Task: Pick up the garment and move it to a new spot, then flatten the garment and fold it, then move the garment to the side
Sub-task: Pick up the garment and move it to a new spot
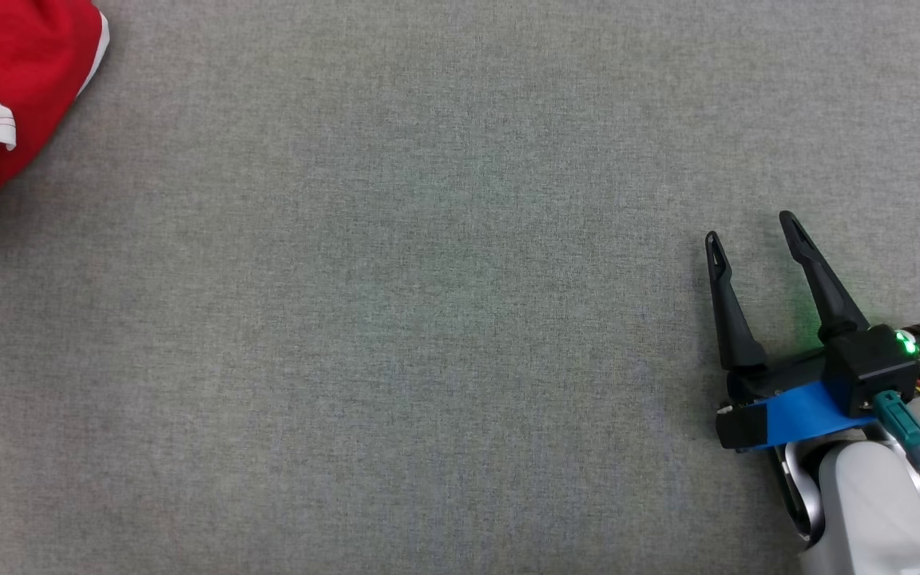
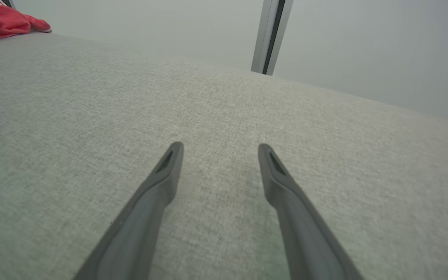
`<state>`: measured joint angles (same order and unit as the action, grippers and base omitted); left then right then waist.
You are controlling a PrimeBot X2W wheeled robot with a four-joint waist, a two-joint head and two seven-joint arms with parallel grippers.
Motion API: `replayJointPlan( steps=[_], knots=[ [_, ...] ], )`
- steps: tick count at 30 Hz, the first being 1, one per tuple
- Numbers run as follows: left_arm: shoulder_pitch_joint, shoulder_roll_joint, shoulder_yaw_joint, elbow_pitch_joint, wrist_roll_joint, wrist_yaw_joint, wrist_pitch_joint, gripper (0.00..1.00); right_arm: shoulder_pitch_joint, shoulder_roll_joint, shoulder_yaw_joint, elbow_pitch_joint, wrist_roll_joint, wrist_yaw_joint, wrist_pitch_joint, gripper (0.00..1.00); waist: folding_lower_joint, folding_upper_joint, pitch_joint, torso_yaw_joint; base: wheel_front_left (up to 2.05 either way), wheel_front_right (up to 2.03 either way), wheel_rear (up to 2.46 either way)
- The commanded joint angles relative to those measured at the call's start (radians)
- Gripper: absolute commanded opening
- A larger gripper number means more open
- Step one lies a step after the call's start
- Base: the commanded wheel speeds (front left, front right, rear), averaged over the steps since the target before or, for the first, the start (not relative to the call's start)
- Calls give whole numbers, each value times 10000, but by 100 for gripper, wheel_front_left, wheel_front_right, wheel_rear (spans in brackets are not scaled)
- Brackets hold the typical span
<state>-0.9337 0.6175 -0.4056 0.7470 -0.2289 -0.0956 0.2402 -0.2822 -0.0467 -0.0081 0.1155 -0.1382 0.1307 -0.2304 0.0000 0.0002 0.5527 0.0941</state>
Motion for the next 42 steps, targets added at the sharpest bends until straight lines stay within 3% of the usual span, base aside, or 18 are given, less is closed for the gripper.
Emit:
replayJointPlan(
  steps=[1,8,16,27,34,42],
  knots=[
    [-230,-51,-42,51,-12,92,-189,0,-23,-68,-94,169,67,2,-36,100,0,-2,-65,1,0,0,0],
    [-408,97,-12,45,-66,156,-694,0,-32,-63,-99,447,258,2,-170,100,0,-2,-656,110,0,0,0],
    [-614,260,-76,-424,-186,6,-1077,0,275,-63,-207,992,655,2,-303,100,0,-2,-2063,95,0,0,0],
    [-894,-41,-704,-1624,-524,-260,-577,0,1038,-63,-865,1495,1160,2,-356,100,0,-2,-3991,-414,0,0,0],
    [-978,-935,-1188,-2414,-930,-313,-503,0,1550,-59,-1352,1526,1349,2,-354,100,0,-2,-4638,-1006,0,0,0],
    [-215,-2788,-1666,-2654,-1590,-102,-855,0,1832,-59,-1661,1477,1478,2,-356,100,0,-2,-4743,-1637,0,0,0]
  ],
)
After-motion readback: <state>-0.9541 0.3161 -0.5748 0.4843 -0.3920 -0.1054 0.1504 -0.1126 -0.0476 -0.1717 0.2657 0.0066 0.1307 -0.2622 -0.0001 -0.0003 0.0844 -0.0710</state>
